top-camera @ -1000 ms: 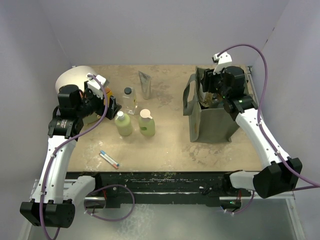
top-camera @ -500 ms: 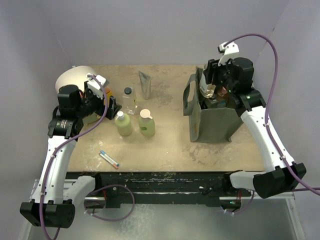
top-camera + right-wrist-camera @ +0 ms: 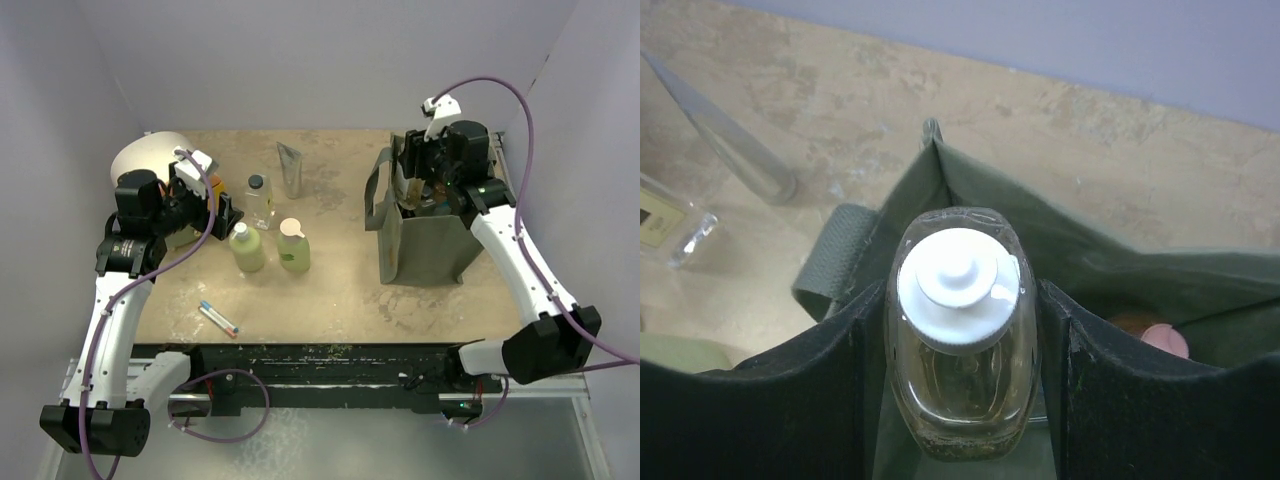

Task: Place the personal care products into the canvas bag
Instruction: Place the care product in the canvas bag.

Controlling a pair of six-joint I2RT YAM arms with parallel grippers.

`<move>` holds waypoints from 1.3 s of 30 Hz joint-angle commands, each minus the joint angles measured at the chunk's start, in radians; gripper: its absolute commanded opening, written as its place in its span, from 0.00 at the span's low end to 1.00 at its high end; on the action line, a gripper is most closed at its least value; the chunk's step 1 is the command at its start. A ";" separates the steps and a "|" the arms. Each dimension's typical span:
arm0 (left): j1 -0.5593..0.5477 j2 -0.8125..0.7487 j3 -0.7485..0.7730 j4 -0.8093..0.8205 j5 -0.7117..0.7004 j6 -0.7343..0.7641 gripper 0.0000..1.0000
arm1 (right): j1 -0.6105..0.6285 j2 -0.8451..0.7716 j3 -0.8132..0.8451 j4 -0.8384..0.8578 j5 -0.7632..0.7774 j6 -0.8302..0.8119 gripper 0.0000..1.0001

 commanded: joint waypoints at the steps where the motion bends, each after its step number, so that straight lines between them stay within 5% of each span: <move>1: 0.006 -0.017 0.007 0.042 0.030 0.001 0.99 | -0.002 -0.013 -0.003 0.201 -0.026 0.026 0.00; 39: 0.005 0.002 0.003 0.035 0.064 0.017 0.99 | -0.002 0.091 -0.215 0.403 -0.004 0.037 0.06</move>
